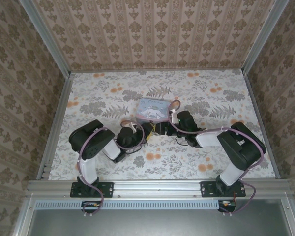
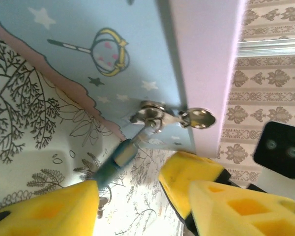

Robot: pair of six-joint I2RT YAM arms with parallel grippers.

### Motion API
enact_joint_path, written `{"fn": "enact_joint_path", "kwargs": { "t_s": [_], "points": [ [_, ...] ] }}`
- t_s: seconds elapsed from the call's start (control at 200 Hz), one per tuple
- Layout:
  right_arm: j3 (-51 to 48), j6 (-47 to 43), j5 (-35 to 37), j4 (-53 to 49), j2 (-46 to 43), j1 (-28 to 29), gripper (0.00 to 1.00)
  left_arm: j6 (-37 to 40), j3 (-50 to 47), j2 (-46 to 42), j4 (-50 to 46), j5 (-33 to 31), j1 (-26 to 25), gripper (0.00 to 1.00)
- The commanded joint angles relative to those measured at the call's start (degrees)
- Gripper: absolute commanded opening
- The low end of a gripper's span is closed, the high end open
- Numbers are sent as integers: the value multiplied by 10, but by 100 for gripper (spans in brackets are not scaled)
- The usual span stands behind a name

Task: Unlock a padlock with a key

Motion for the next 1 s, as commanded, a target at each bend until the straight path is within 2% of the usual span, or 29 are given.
{"fn": "enact_joint_path", "kwargs": {
  "t_s": [0.0,0.19,0.295,0.435,0.525,0.605,0.69,0.845,0.995],
  "points": [
    [19,48,3,41,24,-11,67,42,-23,-28,-30,34,-12,67],
    [50,72,-5,36,39,-32,67,57,-27,-70,-65,38,-10,77],
    [51,77,-11,35,35,-38,67,81,-19,-113,-123,41,-7,81],
    [35,83,-17,27,13,-40,67,152,24,-205,-301,51,6,91],
    [18,85,-21,28,-5,-39,66,228,83,-279,-493,41,22,100],
    [-2,86,-19,34,-20,-40,66,322,157,-335,-677,2,29,100],
    [-22,84,-16,39,-30,-38,65,397,226,-367,-803,-37,46,100],
    [-51,84,-5,69,-33,-33,64,442,274,-396,-876,-43,113,100],
    [-64,66,26,78,-31,-18,62,506,324,-378,-922,-42,165,100]
  ]
}}
